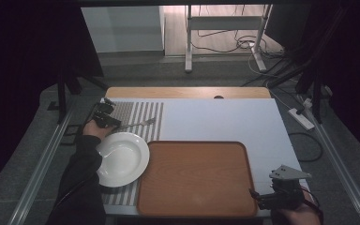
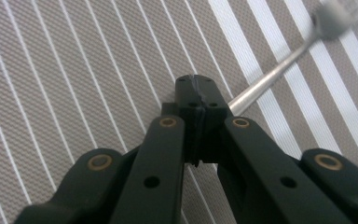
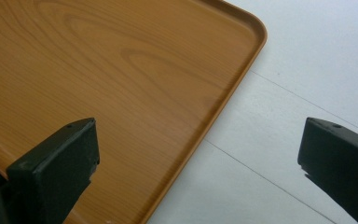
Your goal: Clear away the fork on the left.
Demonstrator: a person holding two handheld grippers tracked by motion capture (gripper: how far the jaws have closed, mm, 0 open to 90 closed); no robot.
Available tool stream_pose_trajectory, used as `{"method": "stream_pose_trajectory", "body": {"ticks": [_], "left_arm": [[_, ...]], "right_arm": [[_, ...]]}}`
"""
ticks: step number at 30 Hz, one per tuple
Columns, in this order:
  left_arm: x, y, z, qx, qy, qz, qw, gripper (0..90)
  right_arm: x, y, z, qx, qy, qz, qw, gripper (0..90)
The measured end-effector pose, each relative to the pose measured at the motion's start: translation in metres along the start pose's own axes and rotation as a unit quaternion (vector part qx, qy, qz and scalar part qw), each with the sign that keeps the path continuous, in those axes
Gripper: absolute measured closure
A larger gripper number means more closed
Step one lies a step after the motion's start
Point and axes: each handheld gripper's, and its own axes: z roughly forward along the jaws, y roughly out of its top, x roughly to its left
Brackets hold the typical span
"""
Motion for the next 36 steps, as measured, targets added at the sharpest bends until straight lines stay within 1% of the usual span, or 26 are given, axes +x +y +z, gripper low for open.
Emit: {"method": "stream_pose_trajectory", "body": {"ticks": [4, 7, 10, 12, 13, 14, 15, 16, 18, 19, 20, 21, 22, 23, 24, 25, 26, 28, 29, 30, 32, 33, 34, 36], "left_arm": [[-0.006, -0.007, -0.003, 0.009, -0.012, 0.014, 0.9998, 89.4], [-0.01, -0.012, -0.005, 0.012, -0.024, 0.021, 0.9994, 89.4], [-0.014, -0.015, -0.006, 0.016, -0.031, 0.028, 0.999, 89.4], [-0.015, -0.016, -0.006, 0.013, -0.029, 0.031, 0.999, 89.3], [-0.014, -0.016, -0.005, 0.008, -0.036, 0.03, 0.9989, 89.3], [-0.013, -0.016, -0.005, -0.004, -0.047, 0.025, 0.9986, 88.7], [-0.011, -0.016, -0.005, -0.015, -0.054, 0.018, 0.9983, 83.2], [-0.01, -0.016, -0.006, -0.019, -0.055, 0.015, 0.9982, 79.5], [-0.011, -0.014, -0.007, -0.023, -0.051, 0.018, 0.9983, 73.3], [-0.012, -0.013, -0.007, -0.026, -0.047, 0.022, 0.9983, 68.4], [-0.014, -0.012, -0.007, -0.029, -0.041, 0.025, 0.9984, 56.0], [-0.016, -0.011, -0.006, -0.029, -0.036, 0.03, 0.9985, 56.0], [-0.018, -0.009, -0.005, -0.029, -0.027, 0.038, 0.9985, 43.9], [-0.02, -0.008, -0.004, -0.029, -0.015, 0.044, 0.9985, 40.0], [-0.022, -0.006, -0.003, -0.027, -0.011, 0.048, 0.9984, 40.0], [-0.024, -0.004, -0.003, -0.027, -0.009, 0.051, 0.9983, 37.0], [-0.026, -0.002, -0.002, -0.027, -0.008, 0.055, 0.9981, 32.0], [-0.03, 0.002, 0.0, -0.018, -0.007, 0.066, 0.9976, 19.8], [-0.032, 0.005, 0.002, -0.015, -0.004, 0.069, 0.9975, 10.2], [-0.033, 0.007, 0.003, -0.012, -0.007, 0.071, 0.9974, 10.2], [-0.035, 0.012, 0.007, -0.004, -0.013, 0.074, 0.9972, 6.0], [-0.037, 0.015, 0.009, 0.001, -0.01, 0.075, 0.9971, 4.2], [-0.038, 0.017, 0.011, 0.007, -0.007, 0.077, 0.997, 4.2], [-0.039, 0.021, 0.016, 0.019, -0.007, 0.081, 0.9965, 3.3]], "right_arm": [[0.0, 0.0, 0.0, 0.001, 0.0, -0.001, 1.0, 0.0], [0.0, 0.0, 0.0, 0.001, 0.0, -0.001, 1.0, 0.0], [0.0, 0.0, 0.0, 0.0, 0.001, -0.001, 1.0, 0.0], [0.0, 0.0, 0.001, 0.001, 0.0, -0.002, 1.0, 0.0], [0.0, 0.0, 0.001, 0.001, 0.0, -0.002, 1.0, 0.0], [0.0, 0.0, 0.001, 0.001, 0.0, -0.002, 1.0, 0.0], [0.0, 0.0, 0.001, 0.001, 0.001, -0.003, 1.0, 0.0], [0.0, 0.0, 0.001, 0.001, 0.001, -0.003, 1.0, 0.0], [0.0, 0.0, 0.001, 0.001, 0.001, -0.003, 1.0, 0.0], [0.0, 0.0, 0.001, 0.001, 0.001, -0.002, 1.0, 0.0], [0.0, 0.0, 0.001, 0.001, 0.0, -0.002, 1.0, 0.0], [0.0, 0.0, 0.001, 0.001, 0.0, -0.002, 1.0, 0.0], [0.0, 0.0, 0.001, 0.002, 0.001, -0.003, 1.0, 0.0], [0.0, 0.0, 0.001, 0.002, 0.001, -0.003, 1.0, 0.0], [0.0, 0.0, 0.001, 0.002, 0.001, -0.003, 1.0, 0.0], [0.0, 0.0, 0.001, 0.002, 0.0, -0.003, 1.0, 0.0], [0.0, 0.0, 0.001, 0.002, 0.001, -0.003, 1.0, 0.0], [0.0, 0.0, 0.001, 0.002, 0.001, -0.003, 1.0, 0.0], [0.0, 0.0, 0.001, 0.002, 0.001, -0.003, 1.0, 0.0], [0.0, 0.0, 0.001, 0.002, 0.001, -0.003, 1.0, 0.0], [0.0, 0.0, 0.001, 0.001, 0.0, -0.003, 1.0, 0.0], [0.0, 0.0, 0.001, 0.001, -0.001, -0.002, 1.0, 0.0], [0.0, 0.0, 0.001, 0.001, -0.001, -0.002, 1.0, 0.0], [0.0, 0.0, 0.0, 0.0, -0.001, -0.001, 1.0, 0.0]]}}
